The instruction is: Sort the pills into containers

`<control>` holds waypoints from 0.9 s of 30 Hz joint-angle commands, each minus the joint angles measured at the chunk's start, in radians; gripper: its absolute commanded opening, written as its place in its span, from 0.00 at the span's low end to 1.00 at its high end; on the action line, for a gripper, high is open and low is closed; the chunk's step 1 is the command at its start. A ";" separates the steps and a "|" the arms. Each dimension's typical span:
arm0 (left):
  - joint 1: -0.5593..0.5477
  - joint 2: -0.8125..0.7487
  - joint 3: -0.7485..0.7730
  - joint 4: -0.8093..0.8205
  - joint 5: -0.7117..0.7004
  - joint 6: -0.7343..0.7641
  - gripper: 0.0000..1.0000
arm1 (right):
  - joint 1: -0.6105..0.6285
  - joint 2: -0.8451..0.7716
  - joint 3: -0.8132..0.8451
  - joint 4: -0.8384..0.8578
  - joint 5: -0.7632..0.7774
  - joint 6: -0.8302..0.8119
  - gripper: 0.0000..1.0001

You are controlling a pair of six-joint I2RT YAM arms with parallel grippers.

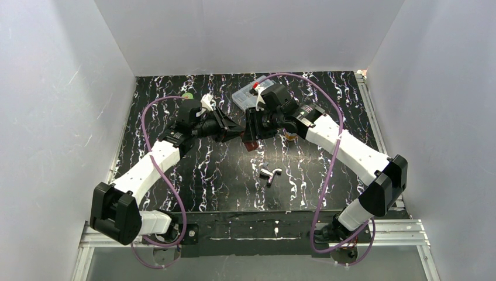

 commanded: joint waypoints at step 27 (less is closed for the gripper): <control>0.017 -0.066 -0.077 0.168 0.148 0.055 0.00 | -0.148 -0.140 -0.186 0.176 -0.254 0.088 0.61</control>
